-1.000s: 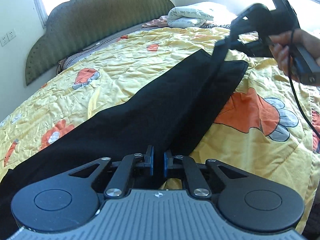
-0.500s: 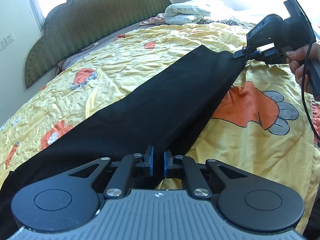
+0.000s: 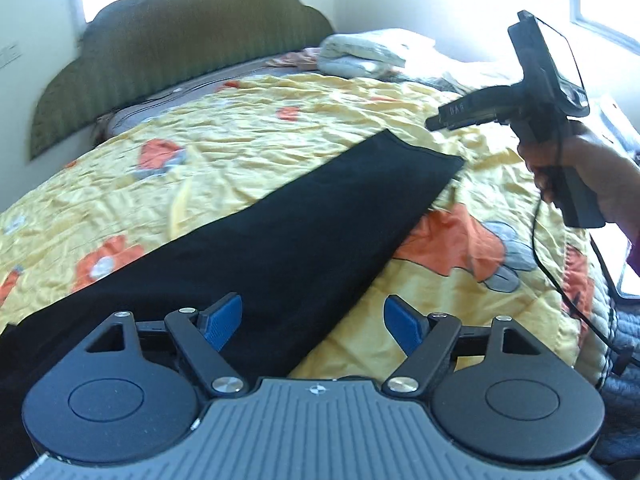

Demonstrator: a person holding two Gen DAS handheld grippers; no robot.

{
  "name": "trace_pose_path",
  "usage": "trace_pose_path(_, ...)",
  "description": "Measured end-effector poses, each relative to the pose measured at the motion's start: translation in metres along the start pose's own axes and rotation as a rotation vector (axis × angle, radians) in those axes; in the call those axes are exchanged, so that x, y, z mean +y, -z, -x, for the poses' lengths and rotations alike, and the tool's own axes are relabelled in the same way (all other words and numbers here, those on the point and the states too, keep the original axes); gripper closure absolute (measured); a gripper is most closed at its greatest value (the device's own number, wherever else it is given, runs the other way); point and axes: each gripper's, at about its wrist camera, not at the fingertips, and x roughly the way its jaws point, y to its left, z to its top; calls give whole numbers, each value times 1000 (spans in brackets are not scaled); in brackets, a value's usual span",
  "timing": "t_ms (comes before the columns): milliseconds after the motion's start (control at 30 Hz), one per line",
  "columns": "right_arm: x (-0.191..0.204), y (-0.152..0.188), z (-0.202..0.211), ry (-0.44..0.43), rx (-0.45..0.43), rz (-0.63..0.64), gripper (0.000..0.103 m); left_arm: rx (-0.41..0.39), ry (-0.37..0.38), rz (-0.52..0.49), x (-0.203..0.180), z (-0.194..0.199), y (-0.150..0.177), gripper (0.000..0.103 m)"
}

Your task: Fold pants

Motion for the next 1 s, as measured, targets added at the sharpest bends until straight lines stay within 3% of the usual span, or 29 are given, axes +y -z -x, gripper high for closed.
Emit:
trace_pose_path(67, 28, -1, -11, -159, 85, 74, 77, 10, -50, 56, 17, 4, 3, 22)
trace_pose_path(133, 51, 3, -28, -231, 175, 144, 77, 37, -97, 133, 39, 3, 8, 29)
trace_pose_path(233, 68, 13, -49, -134, 192, 240, 74, 129, -102, 217, 64, -7, 19, 38)
trace_pose_path(333, 67, 7, -43, -41, 149, 202, 64, 170, -75, 246, 73, -8, 29, 44)
trace_pose_path(400, 77, 6, -29, -79, 108, 234, 64, 139, -82, 254, 73, 0, 28, 44)
trace_pose_path(500, 94, 11, -24, -235, 158, 254, 57, 111, -118, 275, 79, 3, 27, 41)
trace_pose_path(567, 101, 19, -30, -239, 190, 275, 47, 163, -118, 266, 81, -4, 30, 42)
trace_pose_path(600, 101, 23, -34, -195, 198, 278, 45, 167, -112, 274, 81, -4, 32, 43)
trace_pose_path(667, 88, 22, -27, -152, 161, 206, 45, 145, -105, 278, 81, 3, 31, 42)
trace_pose_path(833, 28, 13, 14, -175, 49, -130, 37, 65, -166, 286, 82, 4, 12, 30)
trace_pose_path(933, -8, 20, 23, -244, 88, -341, 36, 66, -182, 280, 80, -12, 5, 28)
trace_pose_path(1000, -27, 32, 22, -305, 131, -489, 36, 107, -163, 258, 74, -27, 7, 28)
